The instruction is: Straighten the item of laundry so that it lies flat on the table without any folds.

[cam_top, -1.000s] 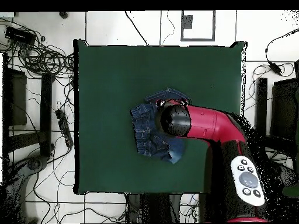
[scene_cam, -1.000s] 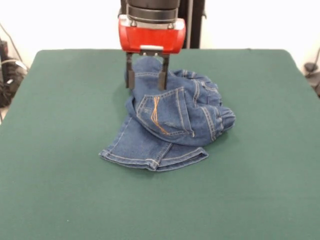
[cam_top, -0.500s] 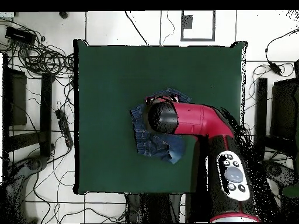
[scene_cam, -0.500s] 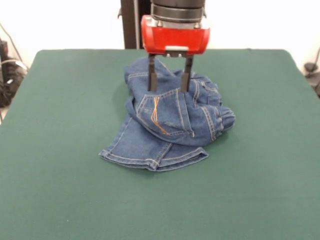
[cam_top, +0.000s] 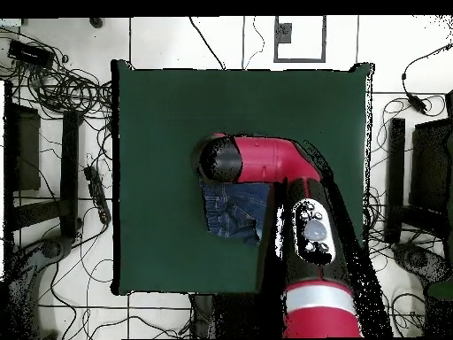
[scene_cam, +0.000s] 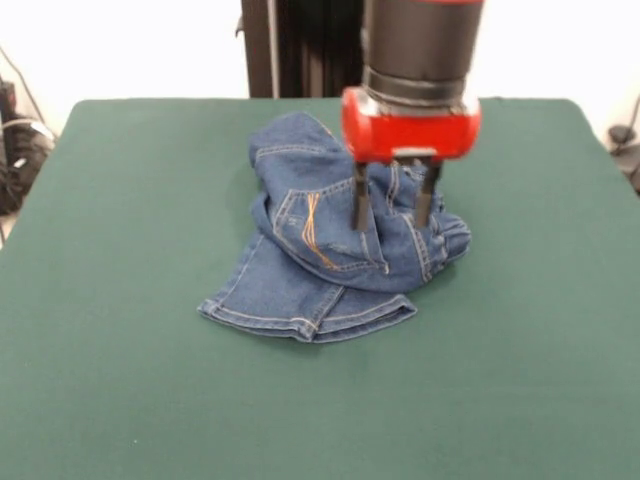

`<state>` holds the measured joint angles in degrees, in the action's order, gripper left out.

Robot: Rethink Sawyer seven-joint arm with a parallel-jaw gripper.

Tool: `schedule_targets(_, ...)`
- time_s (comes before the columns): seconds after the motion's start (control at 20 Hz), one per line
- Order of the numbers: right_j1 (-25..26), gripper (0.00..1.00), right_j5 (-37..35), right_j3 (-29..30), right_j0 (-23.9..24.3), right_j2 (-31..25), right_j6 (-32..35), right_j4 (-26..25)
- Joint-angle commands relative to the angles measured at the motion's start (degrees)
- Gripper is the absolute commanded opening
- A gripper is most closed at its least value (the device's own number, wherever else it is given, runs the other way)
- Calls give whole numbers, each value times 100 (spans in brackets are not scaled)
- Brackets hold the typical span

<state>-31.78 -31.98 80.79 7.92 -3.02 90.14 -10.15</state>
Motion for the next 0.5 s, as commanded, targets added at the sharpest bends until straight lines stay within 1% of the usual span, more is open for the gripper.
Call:
schedule_targets(0.05, 913, 100, -1287, -1553, -687, 141, 1485, 368)
schedule_targets(0.15, 953, 100, -1351, -1678, -749, 149, 1569, 467)
schedule_targets(0.3, 855, 100, -1515, -1709, -779, 78, 1564, 653)
schedule_targets(0.5, 939, 100, -1917, -1958, -894, 143, 1622, 801)
